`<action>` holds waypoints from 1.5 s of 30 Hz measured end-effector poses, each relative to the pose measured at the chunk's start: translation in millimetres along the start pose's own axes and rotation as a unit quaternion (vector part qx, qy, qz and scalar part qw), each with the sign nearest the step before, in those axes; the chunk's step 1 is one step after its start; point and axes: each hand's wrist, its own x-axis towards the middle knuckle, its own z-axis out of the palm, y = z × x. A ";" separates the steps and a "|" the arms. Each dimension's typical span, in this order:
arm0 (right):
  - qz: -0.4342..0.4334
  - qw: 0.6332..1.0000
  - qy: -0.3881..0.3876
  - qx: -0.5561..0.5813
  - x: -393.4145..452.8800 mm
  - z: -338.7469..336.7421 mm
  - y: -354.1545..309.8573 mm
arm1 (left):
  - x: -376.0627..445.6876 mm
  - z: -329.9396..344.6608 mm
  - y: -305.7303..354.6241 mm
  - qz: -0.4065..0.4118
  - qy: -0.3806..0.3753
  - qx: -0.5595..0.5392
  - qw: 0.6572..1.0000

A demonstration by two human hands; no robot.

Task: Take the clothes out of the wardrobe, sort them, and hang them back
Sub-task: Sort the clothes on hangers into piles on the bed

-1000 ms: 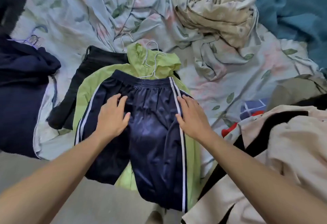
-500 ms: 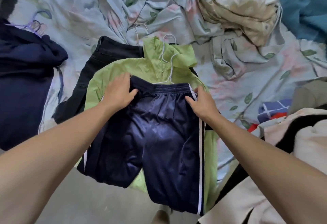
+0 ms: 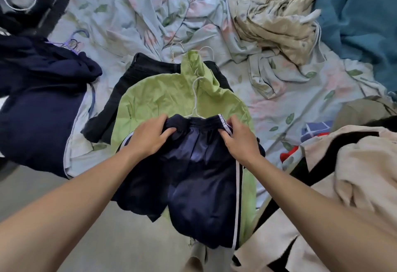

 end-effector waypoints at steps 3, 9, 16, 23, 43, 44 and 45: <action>-0.042 0.999 0.000 0.018 -25.0 -19.8 -10.7 | -41.7 -15.4 16.9 -0.012 0.046 -0.007 0.999; -0.120 0.993 -0.004 0.009 -92.1 -89.2 -52.0 | -143.9 -75.2 75.2 -0.044 0.124 0.001 0.991; -0.182 0.983 -0.003 -0.005 -175.9 -168.4 -114.7 | -270.3 -158.2 139.5 -0.085 0.180 0.000 0.980; -0.168 0.985 -0.038 -0.024 -259.5 -207.0 -122.1 | -364.5 -198.3 170.6 -0.116 0.176 -0.019 0.977; -0.183 0.978 -0.096 0.021 -368.1 -77.3 -348.5 | -549.9 -274.8 -43.4 -0.246 0.215 -0.102 0.940; -0.184 0.978 -0.098 0.015 -365.1 -64.5 -371.7 | -553.9 -286.0 -67.1 -0.244 0.215 -0.114 0.939; -0.183 0.978 -0.099 0.011 -362.2 -51.6 -395.4 | -558.0 -298.1 -90.9 -0.240 0.214 -0.126 0.938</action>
